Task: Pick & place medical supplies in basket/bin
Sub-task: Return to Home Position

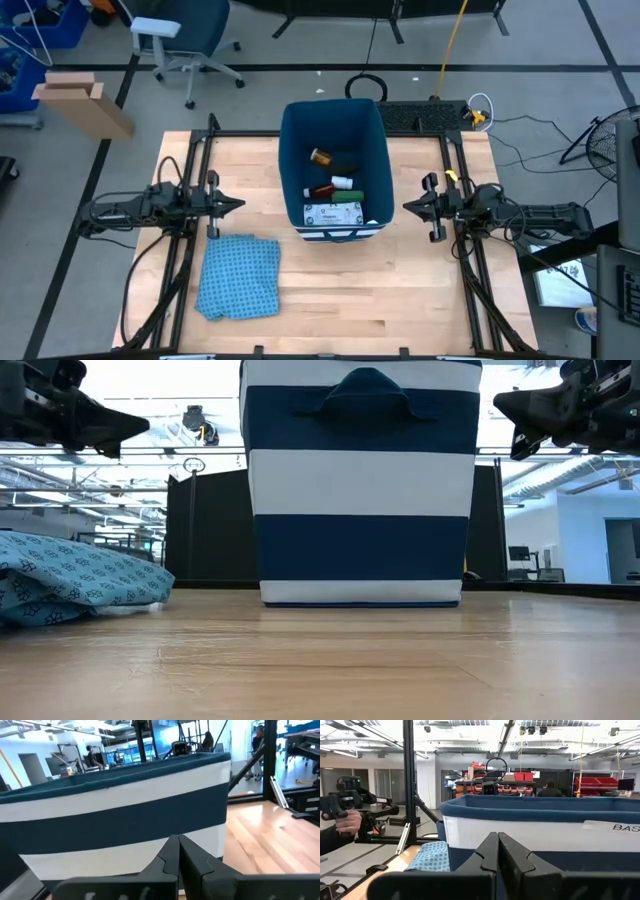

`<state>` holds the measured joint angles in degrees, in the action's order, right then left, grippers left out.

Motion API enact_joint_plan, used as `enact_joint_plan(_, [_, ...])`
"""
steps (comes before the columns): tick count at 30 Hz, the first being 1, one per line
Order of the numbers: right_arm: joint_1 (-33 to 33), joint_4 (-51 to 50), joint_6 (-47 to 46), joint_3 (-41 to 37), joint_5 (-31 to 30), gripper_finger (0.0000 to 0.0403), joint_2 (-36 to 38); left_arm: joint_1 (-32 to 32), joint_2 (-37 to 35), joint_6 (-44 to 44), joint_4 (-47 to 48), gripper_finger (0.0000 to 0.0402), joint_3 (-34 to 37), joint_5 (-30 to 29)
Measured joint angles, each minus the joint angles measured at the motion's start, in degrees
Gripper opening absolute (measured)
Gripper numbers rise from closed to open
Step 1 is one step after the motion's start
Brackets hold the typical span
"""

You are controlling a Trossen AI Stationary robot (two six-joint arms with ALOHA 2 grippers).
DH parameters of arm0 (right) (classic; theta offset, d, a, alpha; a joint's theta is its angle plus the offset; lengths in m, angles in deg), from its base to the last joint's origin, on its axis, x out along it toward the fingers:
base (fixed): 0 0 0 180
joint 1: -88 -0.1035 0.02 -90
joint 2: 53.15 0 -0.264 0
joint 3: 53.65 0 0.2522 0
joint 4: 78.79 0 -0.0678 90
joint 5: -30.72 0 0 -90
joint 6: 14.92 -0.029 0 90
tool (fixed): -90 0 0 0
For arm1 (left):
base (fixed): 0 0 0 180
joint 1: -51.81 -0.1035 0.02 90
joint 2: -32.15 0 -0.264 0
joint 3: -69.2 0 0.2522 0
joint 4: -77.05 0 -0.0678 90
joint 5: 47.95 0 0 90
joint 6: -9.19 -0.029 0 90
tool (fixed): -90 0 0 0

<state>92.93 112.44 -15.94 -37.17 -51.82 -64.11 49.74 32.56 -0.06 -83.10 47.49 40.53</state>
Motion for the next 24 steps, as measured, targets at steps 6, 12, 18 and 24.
enact_joint_plan(6, [0.0, -0.92, 0.13, -0.07, 0.04, 0.0, 0.11, -0.03, 0.15, 0.05, -0.41, 0.0001, 0.92, -0.69])
enact_joint_plan(12, [0.0, -1.88, -0.12, -0.11, 0.04, 0.0, 0.09, -0.03, -0.13, 0.28, 0.27, 0.0001, 1.44, -1.01])
enact_joint_plan(18, [0.0, -0.45, -1.33, -1.11, 0.07, 0.0, 0.12, -0.03, -0.14, 1.34, 1.55, 0.0001, 1.44, -1.11])
enact_joint_plan(24, [-0.13, 0.06, -1.32, -1.92, 0.15, 0.0, 0.09, -0.03, 0.04, 3.29, 2.53, 0.0015, 1.46, -1.54])
